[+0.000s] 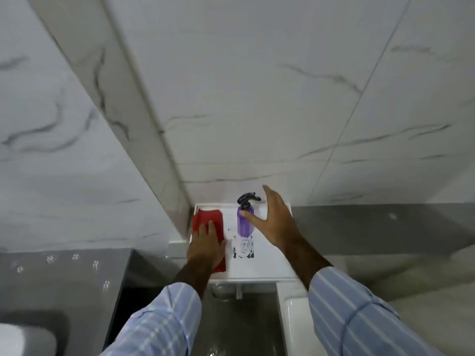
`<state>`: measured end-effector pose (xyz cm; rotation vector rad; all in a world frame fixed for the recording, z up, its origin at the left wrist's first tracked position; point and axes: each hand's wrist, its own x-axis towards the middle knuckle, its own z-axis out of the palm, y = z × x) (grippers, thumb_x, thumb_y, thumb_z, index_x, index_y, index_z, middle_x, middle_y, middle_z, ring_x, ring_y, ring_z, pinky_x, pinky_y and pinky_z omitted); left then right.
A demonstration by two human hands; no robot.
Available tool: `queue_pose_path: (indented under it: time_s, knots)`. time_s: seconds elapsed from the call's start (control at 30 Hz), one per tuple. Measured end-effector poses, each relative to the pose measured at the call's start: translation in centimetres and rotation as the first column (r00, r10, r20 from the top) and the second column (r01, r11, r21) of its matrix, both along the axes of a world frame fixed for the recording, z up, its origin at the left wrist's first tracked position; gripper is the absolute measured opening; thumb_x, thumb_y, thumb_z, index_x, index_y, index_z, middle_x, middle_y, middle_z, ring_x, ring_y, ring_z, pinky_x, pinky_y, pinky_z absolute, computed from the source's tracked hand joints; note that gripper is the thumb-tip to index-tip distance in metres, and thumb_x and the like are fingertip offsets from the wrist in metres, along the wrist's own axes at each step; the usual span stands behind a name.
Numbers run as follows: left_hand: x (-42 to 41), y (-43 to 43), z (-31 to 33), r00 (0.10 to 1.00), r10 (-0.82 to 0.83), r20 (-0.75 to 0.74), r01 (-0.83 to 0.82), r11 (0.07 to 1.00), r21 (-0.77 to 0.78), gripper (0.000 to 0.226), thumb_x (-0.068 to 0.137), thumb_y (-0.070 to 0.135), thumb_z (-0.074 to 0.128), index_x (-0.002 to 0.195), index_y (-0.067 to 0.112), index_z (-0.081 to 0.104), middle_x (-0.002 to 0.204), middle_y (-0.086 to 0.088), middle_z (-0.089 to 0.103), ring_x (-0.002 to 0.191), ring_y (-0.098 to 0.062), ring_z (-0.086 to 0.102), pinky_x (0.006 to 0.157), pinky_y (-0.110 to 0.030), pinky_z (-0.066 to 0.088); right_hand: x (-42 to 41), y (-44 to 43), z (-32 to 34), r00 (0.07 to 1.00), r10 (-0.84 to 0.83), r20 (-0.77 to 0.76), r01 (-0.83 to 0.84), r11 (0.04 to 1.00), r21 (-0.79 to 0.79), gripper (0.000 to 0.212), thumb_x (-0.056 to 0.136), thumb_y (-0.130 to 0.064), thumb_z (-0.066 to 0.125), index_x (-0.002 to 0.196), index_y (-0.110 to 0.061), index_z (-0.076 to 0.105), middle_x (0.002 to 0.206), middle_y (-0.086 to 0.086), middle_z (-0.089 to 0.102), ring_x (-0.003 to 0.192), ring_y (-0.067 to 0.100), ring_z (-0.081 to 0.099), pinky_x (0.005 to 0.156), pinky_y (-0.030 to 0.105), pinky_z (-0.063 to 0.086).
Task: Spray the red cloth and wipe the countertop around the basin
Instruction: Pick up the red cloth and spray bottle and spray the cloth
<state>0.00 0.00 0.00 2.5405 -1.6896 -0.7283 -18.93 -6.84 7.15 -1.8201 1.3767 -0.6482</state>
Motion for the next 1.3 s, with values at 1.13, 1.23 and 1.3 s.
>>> queue_pose_path:
  time_s: [1.13,1.23,1.3]
  knots:
    - [0.4,5.7,6.5,-0.655,0.075,-0.752,-0.56,0.62,0.549,0.05,0.085,0.021,0.057,0.133,0.006,0.062,0.124,-0.026,0.07,0.097,-0.04,0.075,0.087,-0.051,0.062,-3.0,3.8,5.7,0.774,-0.165,0.611,-0.372,0.663,0.65,0.053,0.083,-0.009,0.069,0.132,-0.028,0.07,0.082,0.009,0.066,0.07,0.024,0.063,0.069,0.039,0.058]
    - [-0.7,6.3,7.6,-0.662,0.083,-0.745,-0.538,0.64,0.549,0.048,0.096,0.03,0.051,0.137,0.009,0.063,0.12,-0.023,0.074,0.102,-0.041,0.073,0.096,-0.055,0.056,-3.1,4.6,8.6,0.836,-0.096,0.541,-0.358,0.651,0.669,0.038,0.087,-0.01,0.071,0.123,-0.02,0.073,0.083,0.01,0.066,0.068,0.023,0.064,0.066,0.037,0.059]
    - [-1.3,6.4,8.1,-0.65,0.087,-0.755,-0.536,0.651,0.537,0.045,0.098,0.034,0.049,0.135,0.013,0.065,0.117,-0.022,0.076,0.103,-0.042,0.074,0.097,-0.062,0.056,-2.7,5.2,10.5,0.879,-0.033,0.476,-0.345,0.645,0.681,0.033,0.088,-0.013,0.073,0.121,-0.015,0.073,0.083,0.011,0.067,0.067,0.023,0.065,0.063,0.035,0.058]
